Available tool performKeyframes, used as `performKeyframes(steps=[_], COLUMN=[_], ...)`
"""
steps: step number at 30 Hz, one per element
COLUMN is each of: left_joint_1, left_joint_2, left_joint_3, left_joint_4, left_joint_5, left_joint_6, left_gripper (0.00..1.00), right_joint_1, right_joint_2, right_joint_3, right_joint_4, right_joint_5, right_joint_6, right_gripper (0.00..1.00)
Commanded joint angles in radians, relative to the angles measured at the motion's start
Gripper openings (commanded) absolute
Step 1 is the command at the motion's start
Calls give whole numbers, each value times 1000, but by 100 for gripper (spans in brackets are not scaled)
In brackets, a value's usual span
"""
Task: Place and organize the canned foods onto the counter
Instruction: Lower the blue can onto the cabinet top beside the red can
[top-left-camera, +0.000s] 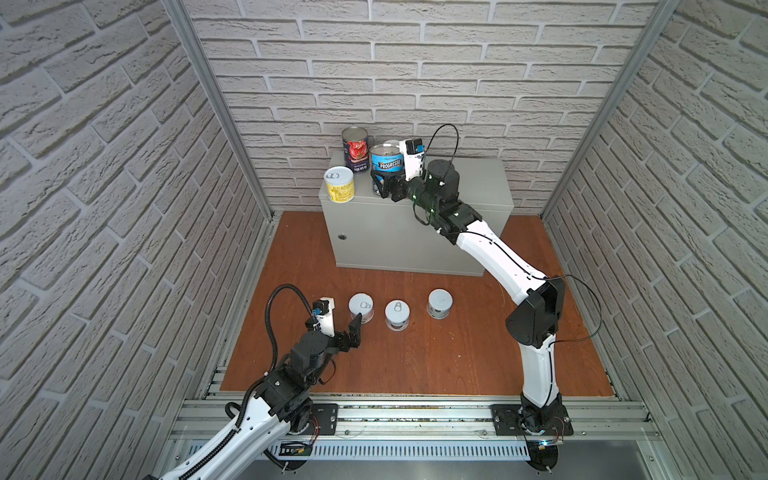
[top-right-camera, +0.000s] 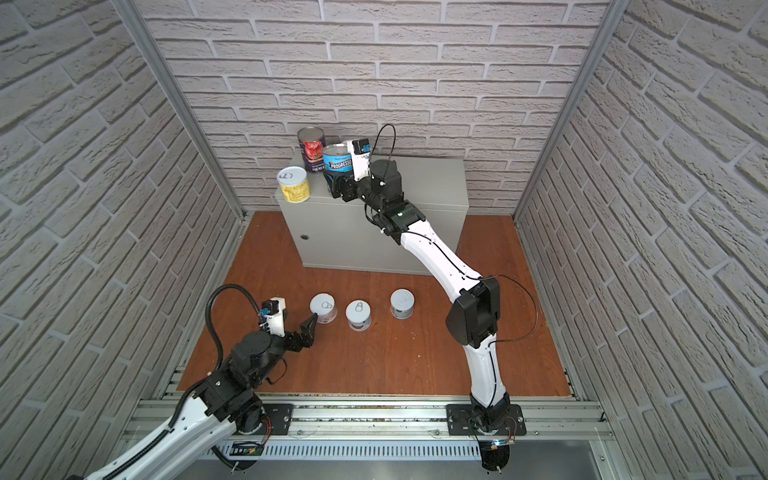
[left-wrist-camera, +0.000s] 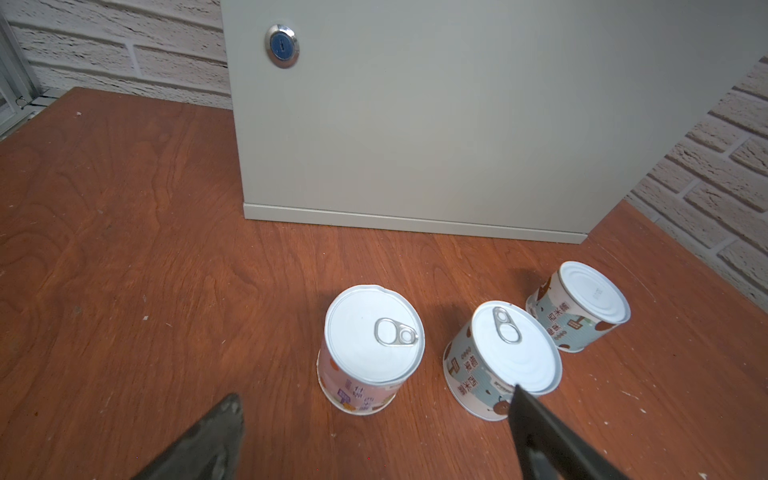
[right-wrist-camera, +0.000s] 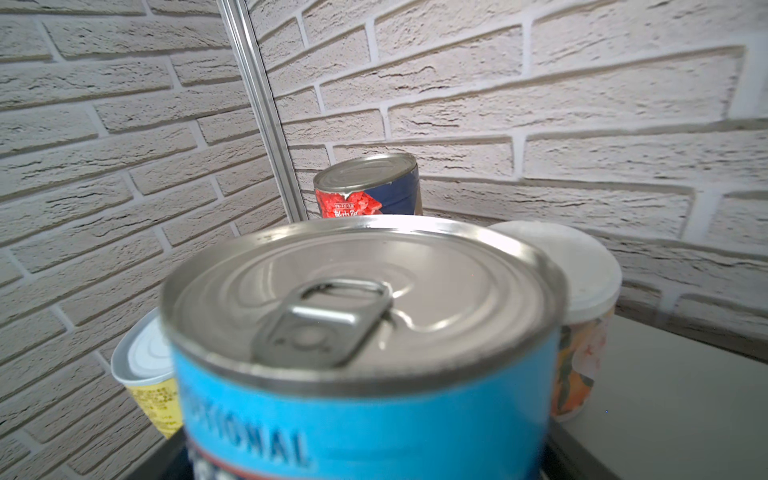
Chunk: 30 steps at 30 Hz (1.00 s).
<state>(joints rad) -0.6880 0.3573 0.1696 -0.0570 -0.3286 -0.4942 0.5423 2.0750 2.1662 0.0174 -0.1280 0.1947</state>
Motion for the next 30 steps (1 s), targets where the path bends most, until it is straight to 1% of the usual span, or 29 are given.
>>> performKeyframes(steps=[1, 7, 10, 14, 19, 21, 30], left_joint_1=[7, 9, 11, 13, 14, 15, 15], left_joint_2=[5, 25, 31, 41, 44, 40, 55], left_joint_3=[-14, -12, -14, -13, -11, -15, -14], left_joint_4=[31, 46, 51, 66, 57, 57, 68], left_joint_5=[-8, 8, 10, 23, 26, 26, 28], left_joint_6=[0, -6, -18, -20, -21, -23, -23], left_gripper=[99, 99, 98, 99, 99, 98, 98], right_joint_1=[-1, 1, 3, 5, 4, 5, 3], right_joint_2=[-39, -20, -45, -87, -91, -120, -112], right_joint_3=[72, 55, -26, -151, -255, -273, -270], right_joint_4=[255, 254, 301, 366, 427, 432, 415], right_joint_5=[-15, -33, -32, 6, 32, 33, 41], right_joint_6=[-26, -44, -65, -104, -138, -136, -165], right_gripper=[65, 65, 66, 67, 69, 70, 71])
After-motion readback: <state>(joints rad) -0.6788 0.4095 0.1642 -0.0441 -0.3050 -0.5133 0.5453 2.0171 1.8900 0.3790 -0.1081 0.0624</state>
